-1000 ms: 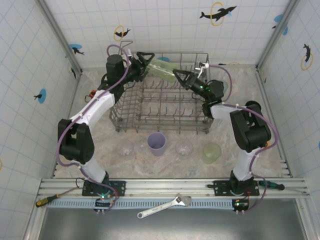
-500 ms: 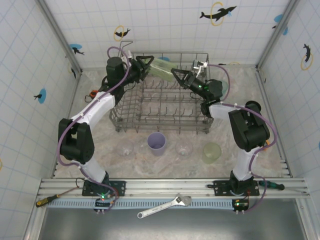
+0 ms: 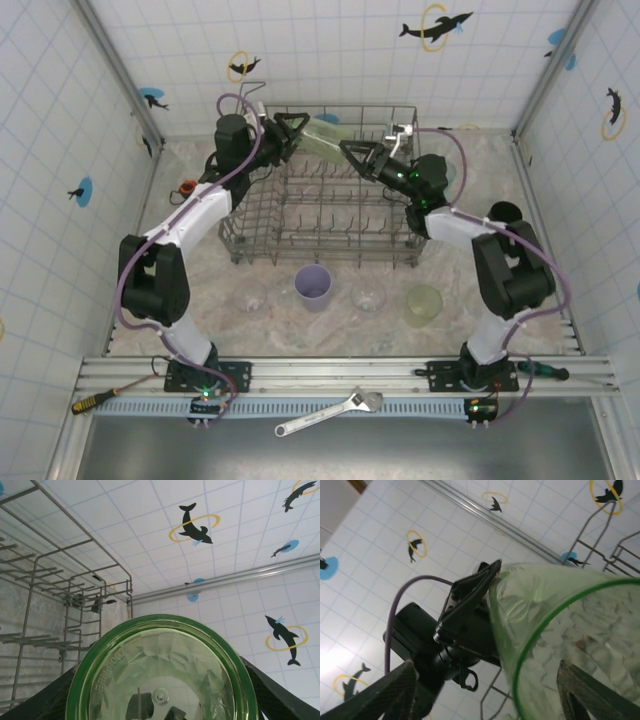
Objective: Load the cups into the dish rack
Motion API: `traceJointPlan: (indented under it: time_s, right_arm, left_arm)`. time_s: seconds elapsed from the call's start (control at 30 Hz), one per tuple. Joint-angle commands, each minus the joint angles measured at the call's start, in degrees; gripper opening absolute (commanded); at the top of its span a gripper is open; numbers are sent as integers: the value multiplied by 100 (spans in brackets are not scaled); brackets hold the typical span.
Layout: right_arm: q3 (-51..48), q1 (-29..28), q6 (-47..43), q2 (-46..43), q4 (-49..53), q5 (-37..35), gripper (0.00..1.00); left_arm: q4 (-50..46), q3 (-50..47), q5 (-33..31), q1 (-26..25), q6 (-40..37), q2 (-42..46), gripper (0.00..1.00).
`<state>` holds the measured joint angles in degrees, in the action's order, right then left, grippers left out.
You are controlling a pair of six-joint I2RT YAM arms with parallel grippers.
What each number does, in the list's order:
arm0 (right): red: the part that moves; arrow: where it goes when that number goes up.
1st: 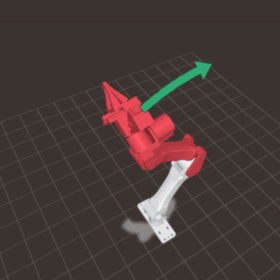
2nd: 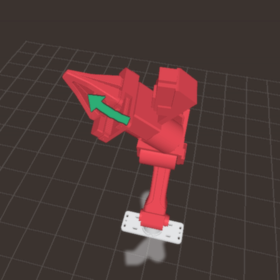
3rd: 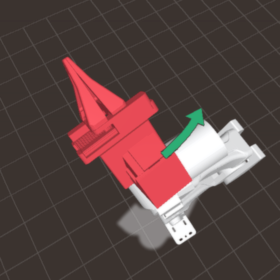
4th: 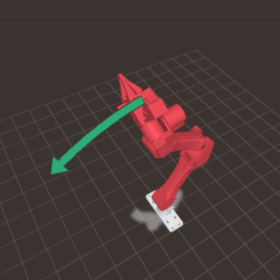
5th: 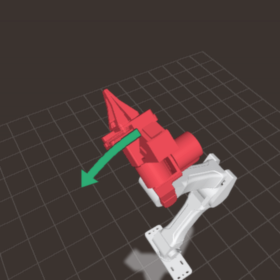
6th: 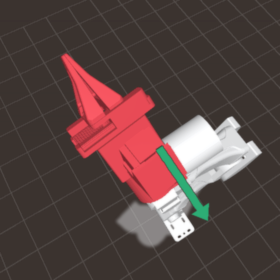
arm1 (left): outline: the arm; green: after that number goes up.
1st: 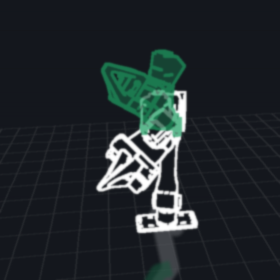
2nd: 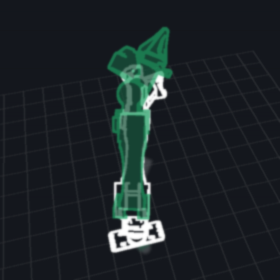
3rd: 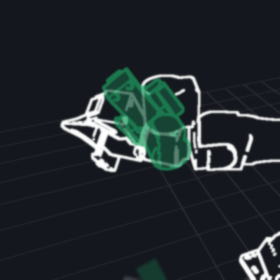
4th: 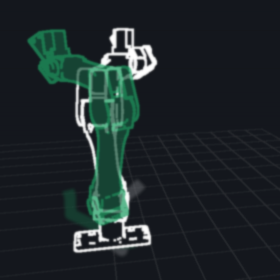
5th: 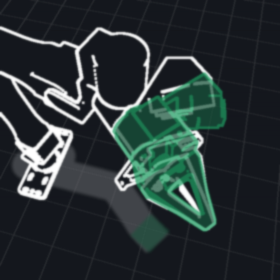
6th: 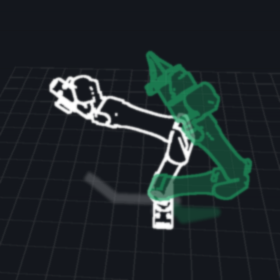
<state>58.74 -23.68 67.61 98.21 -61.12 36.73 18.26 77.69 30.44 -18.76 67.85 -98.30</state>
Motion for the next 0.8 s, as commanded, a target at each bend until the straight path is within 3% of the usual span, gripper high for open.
traceJointPlan:
  time_s: [0.0, 0.1, 0.4, 0.77]
  right_arm:
    - [-56, 2, -1791, -875, 2185, -413, 83]
    - [-117, 70, -2442, -1331, 3254, -713, 100]
    - [-129, 140, -4057, -2453, 5906, -2019, 100]
    - [-656, 156, -4860, -3727, 7406, -2866, 100]
  left_arm:
    - [-143, 506, -170, -31, -441, -72, 0]
    - [-564, 788, -394, -25, -782, -140, 0]
    - [-1667, 1827, -951, -37, -1573, -549, 0]
    - [-2932, 2843, -2382, -328, -3037, -1103, 0]
